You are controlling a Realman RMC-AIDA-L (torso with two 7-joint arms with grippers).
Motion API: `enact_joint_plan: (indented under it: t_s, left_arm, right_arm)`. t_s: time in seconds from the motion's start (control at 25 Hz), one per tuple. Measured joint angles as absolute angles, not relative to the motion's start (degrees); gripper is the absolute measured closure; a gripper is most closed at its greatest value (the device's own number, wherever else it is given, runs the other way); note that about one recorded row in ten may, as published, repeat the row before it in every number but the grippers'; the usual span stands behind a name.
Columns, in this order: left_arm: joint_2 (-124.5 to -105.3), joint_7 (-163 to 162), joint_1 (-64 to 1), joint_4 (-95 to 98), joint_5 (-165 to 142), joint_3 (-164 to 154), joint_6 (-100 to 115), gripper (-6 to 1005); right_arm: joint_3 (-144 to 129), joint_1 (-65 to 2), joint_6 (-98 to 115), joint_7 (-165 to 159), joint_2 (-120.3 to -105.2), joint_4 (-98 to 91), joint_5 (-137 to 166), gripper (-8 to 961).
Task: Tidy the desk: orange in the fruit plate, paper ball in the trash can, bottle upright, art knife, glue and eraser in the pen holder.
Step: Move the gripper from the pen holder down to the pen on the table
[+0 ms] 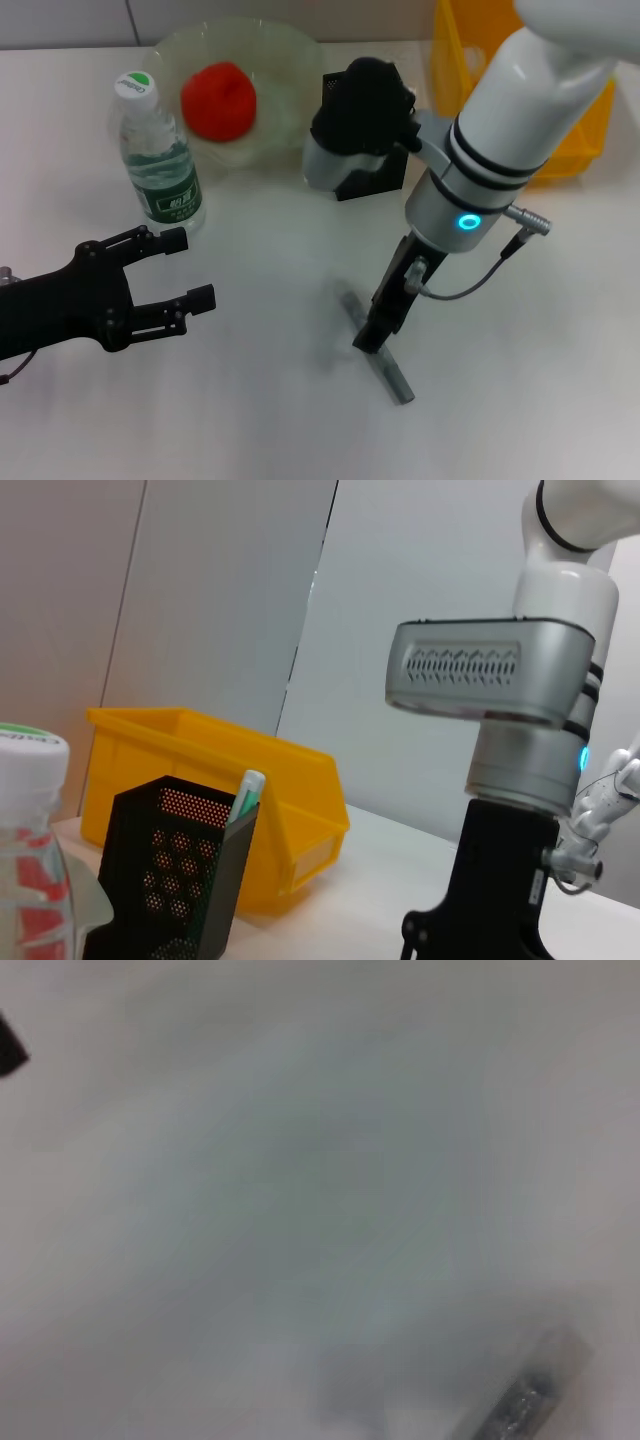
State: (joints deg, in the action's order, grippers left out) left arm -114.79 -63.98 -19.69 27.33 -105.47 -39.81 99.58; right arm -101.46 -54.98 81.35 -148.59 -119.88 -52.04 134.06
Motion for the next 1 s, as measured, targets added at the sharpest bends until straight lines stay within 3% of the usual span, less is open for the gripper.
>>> enact_joint_plan:
  t_s: [0.72, 0.92, 1.0]
  left_arm:
    - [-115.08, -63.84, -19.62, 27.23, -105.47, -39.85, 99.36, 140]
    - [-115.17, -63.82, -19.60, 27.25, -105.47, -39.81, 99.45, 140]
    - [-115.21, -63.81, -19.60, 27.26, -105.47, -39.81, 99.47, 140]
  right_arm:
    - [-105.65, -54.63, 78.69, -148.33, -119.88, -50.90, 132.95, 347]
    - [-105.23, -54.63, 78.90, -148.34, -119.69, -50.69, 133.14, 378]
    - [-105.23, -54.67, 78.95, -148.34, -119.67, -50.62, 133.18, 469]
